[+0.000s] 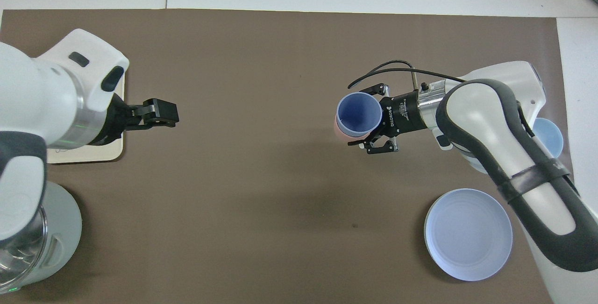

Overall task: Place cup on tray
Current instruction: 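Carry the blue cup toward the left gripper while the left gripper approaches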

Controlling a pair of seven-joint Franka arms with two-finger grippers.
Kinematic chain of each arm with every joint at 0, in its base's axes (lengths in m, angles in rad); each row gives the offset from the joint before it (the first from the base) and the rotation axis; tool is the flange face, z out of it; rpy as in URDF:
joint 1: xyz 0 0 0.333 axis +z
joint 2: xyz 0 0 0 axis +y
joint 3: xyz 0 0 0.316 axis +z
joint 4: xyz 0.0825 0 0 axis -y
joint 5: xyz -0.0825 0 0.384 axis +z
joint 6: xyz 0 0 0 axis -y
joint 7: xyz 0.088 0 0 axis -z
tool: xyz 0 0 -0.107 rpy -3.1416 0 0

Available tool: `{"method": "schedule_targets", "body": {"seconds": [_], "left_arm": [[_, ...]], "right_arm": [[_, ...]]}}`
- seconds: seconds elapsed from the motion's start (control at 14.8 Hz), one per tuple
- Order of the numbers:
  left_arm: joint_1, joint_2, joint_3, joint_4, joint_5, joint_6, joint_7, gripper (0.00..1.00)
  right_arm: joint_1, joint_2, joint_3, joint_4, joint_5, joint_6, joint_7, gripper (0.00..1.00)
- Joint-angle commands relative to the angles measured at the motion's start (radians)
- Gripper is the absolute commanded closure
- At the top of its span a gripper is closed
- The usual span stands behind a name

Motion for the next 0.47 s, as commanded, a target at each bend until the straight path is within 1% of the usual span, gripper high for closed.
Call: {"method": "schedule_targets", "body": {"seconds": [0.0,0.27,0.41], "left_arm": [[-0.103,-0.058,0.018,-0.108,-0.030,0.151,-0.205,0.00],[-0.218,-0.040,0.018,-0.114,-0.030,0.300,-0.419,0.00],[-0.248,-0.015,0.018,-0.113,-0.030,0.352,-0.454,0.02]], "right_arm": [[0.060,-0.033,0.000,-0.021,0.032,0.063,0.055,1.00],[0.183,-0.020,0.000,-0.005,0.031,0.239,0.167,1.00],[0.211,-0.014,0.000,0.004,0.029,0.273,0.206,1.00]]}}
